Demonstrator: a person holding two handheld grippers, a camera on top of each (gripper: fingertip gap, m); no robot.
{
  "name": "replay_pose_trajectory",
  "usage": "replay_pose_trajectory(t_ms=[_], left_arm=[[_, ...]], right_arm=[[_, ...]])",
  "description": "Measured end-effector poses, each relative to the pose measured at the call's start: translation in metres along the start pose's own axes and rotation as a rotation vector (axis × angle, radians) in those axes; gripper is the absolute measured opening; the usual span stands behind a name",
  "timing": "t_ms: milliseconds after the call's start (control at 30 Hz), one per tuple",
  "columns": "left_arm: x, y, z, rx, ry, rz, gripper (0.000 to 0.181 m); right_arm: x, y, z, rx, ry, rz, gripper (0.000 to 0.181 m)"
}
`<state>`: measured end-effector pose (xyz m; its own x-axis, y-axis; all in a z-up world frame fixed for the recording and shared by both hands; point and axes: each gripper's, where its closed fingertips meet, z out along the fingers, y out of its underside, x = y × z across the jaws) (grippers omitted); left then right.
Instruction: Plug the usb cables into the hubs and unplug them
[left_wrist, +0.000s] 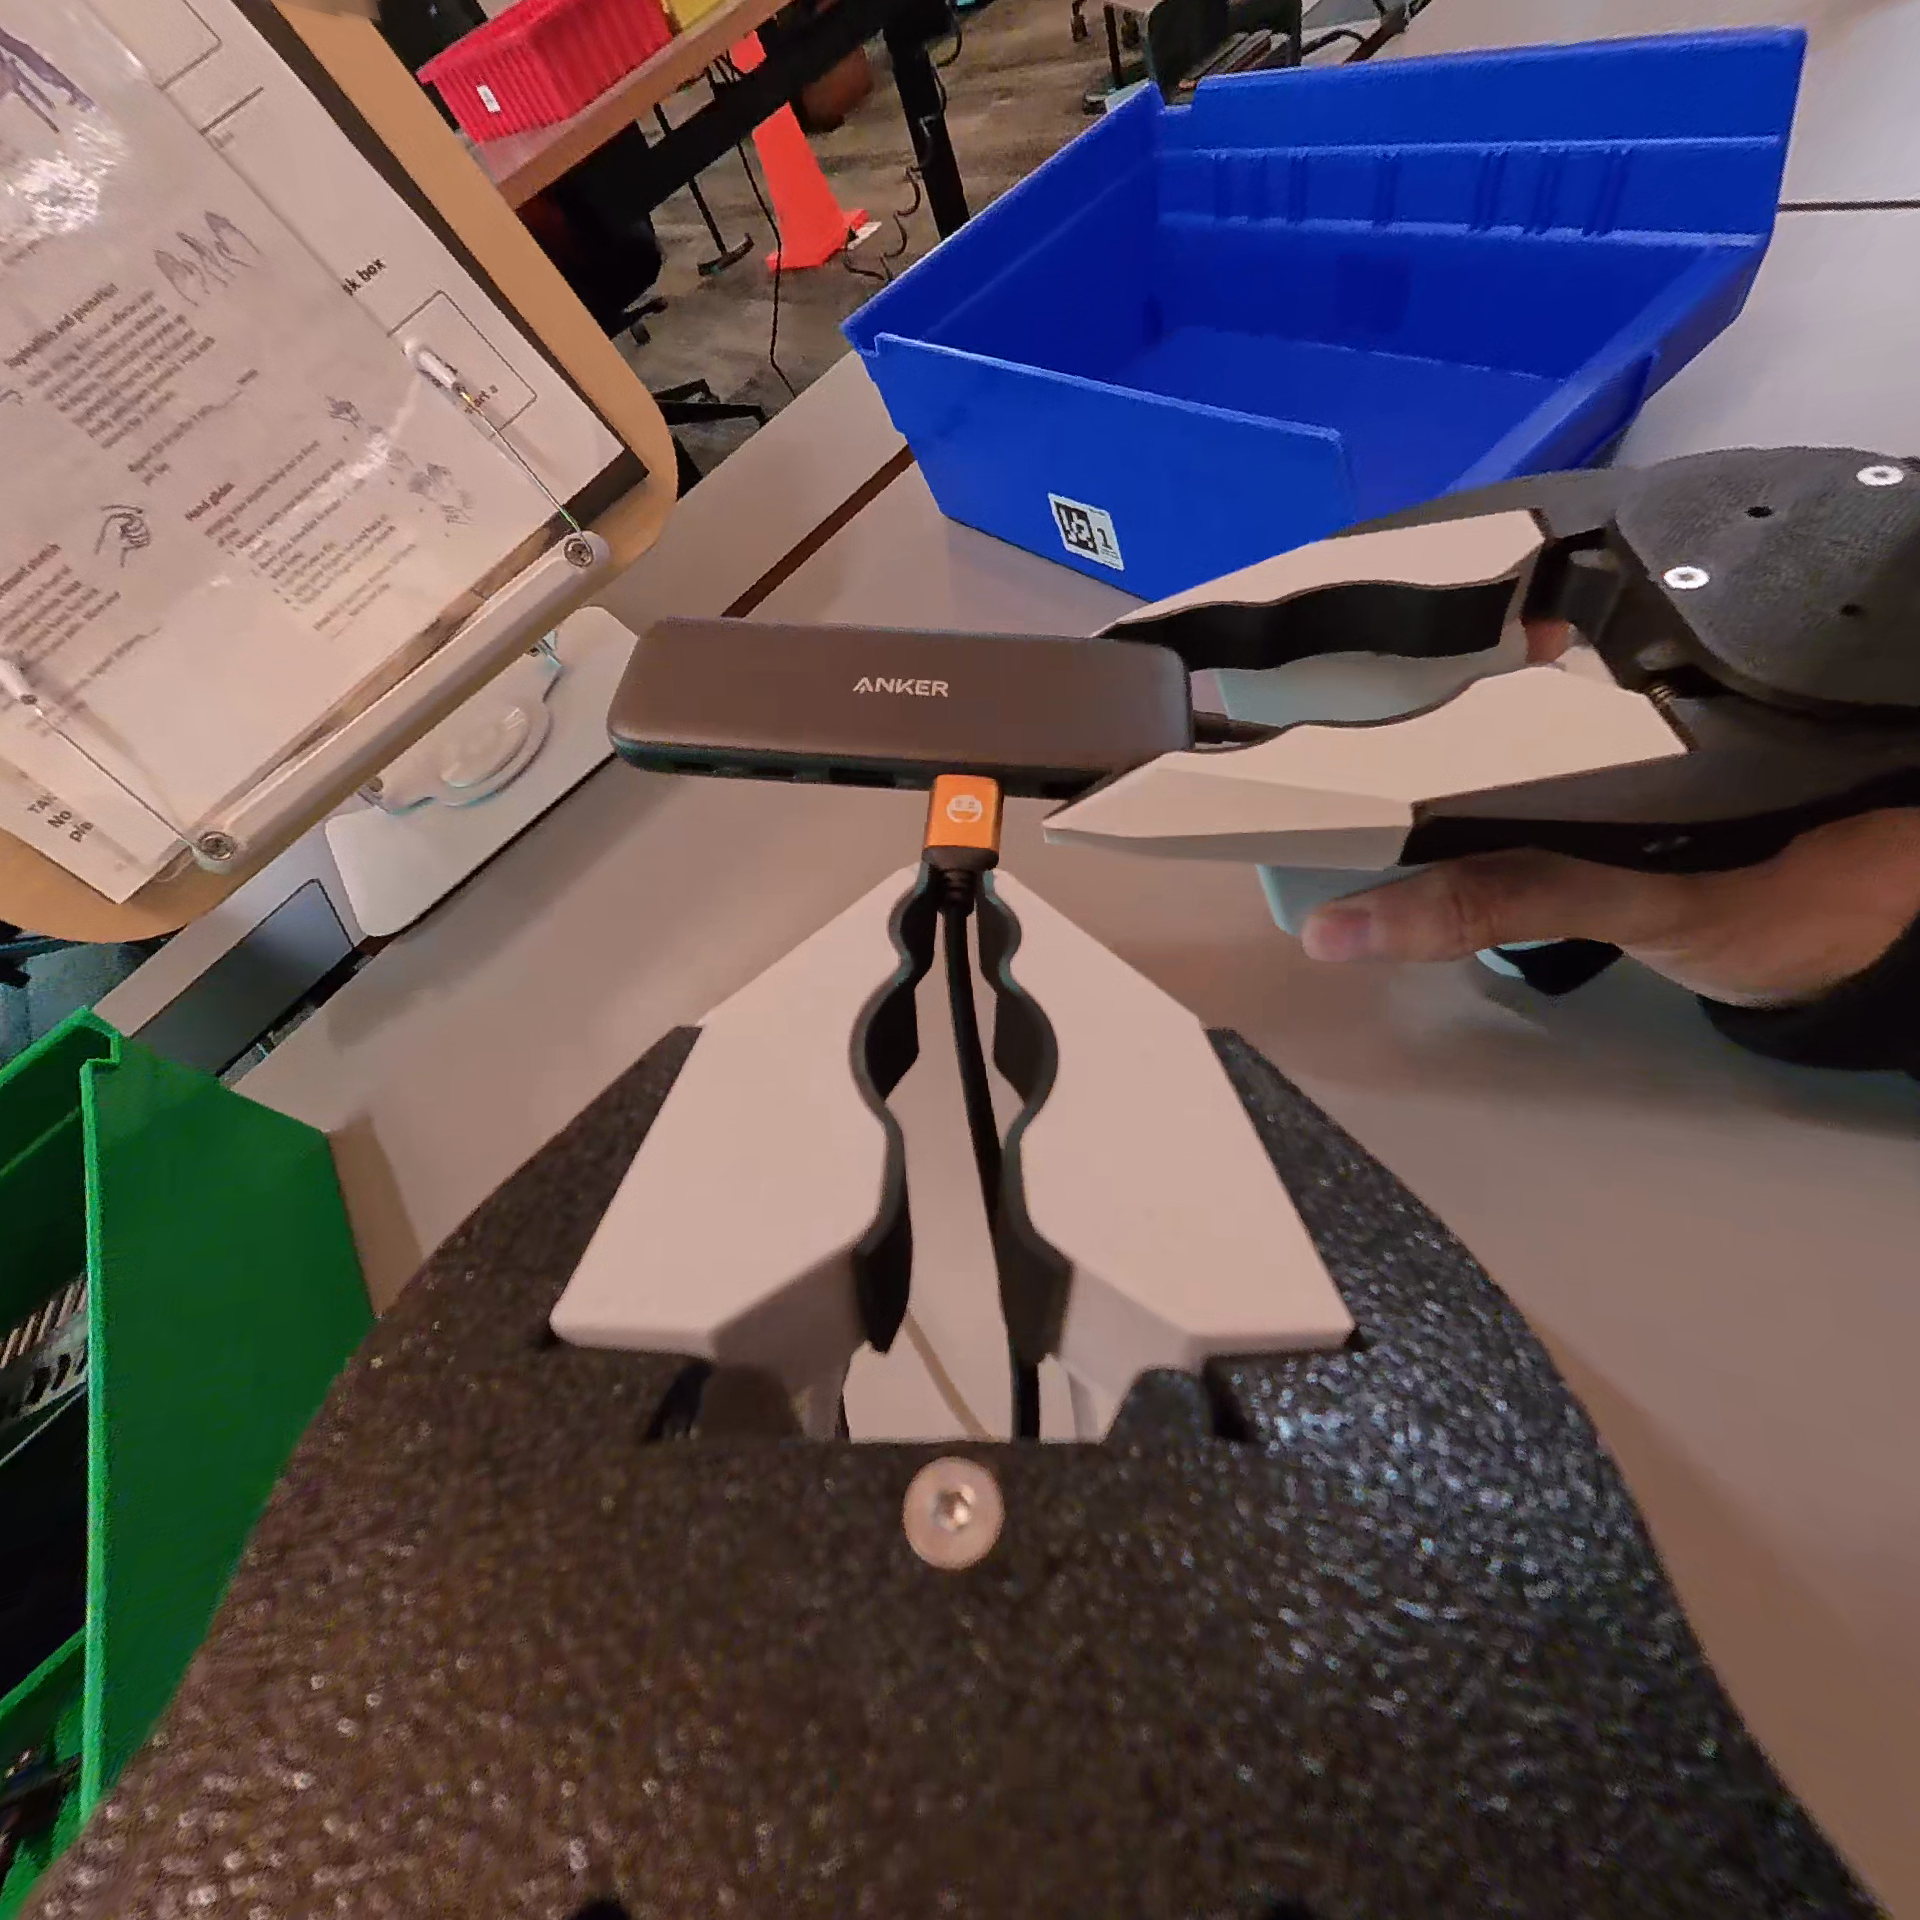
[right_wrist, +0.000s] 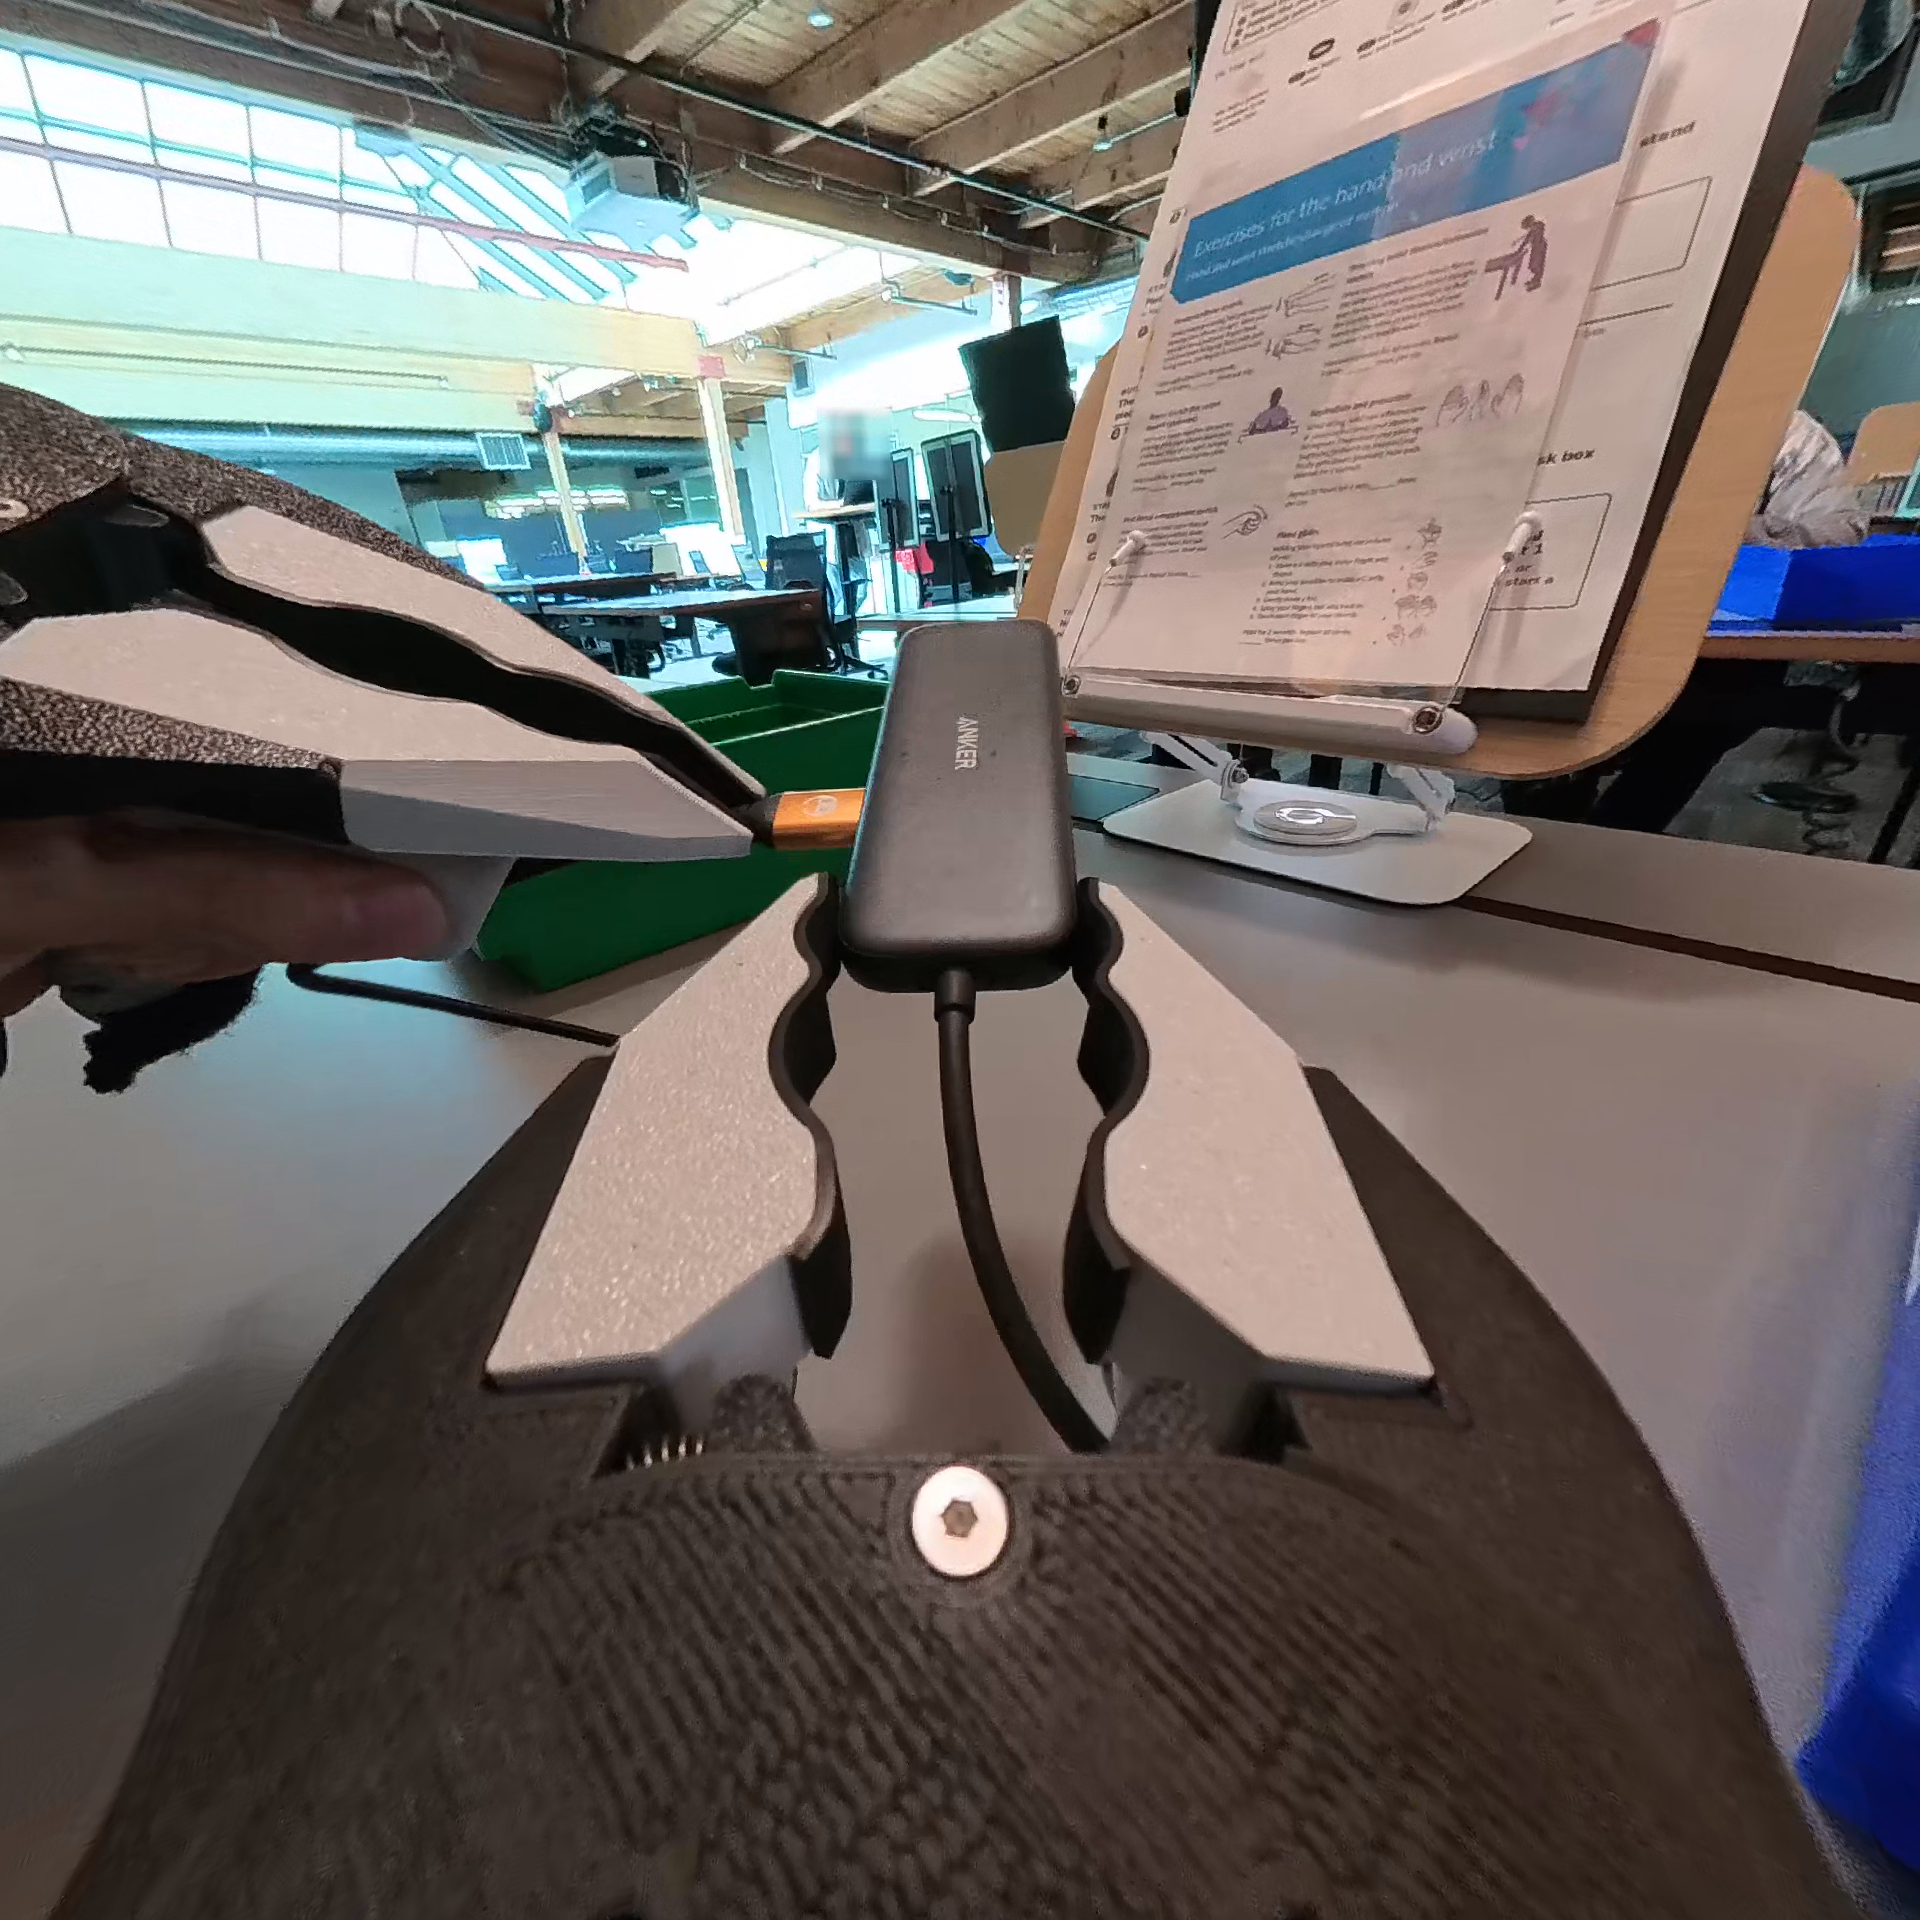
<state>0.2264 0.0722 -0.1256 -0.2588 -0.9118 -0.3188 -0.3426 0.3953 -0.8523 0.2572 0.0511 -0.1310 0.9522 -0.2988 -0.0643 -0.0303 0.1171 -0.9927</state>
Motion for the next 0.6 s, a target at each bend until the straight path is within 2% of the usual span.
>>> replay_pose_trajectory(t_ms=[167,300,433,600], left_arm=[[0.005,-0.001,0.0,0.064,0.021,0.002,0.005],[-0.006,-0.012,-0.019,0.16,0.013,-0.041,0.017],[-0.042,-0.006,-0.049,0.166,-0.029,-0.115,0.02],[-0.114,0.04,-0.089,0.031,-0.163,-0.193,0.024]], right_arm=[[0.002,-0.009,-0.004,0.051,0.011,-0.032,0.045],[0.016,-0.013,-0.009,0.097,0.062,0.017,0.045],[0.026,-0.017,-0.015,0.146,0.069,0.074,0.045],[0.023,-0.017,-0.016,0.158,0.057,0.049,0.045]])
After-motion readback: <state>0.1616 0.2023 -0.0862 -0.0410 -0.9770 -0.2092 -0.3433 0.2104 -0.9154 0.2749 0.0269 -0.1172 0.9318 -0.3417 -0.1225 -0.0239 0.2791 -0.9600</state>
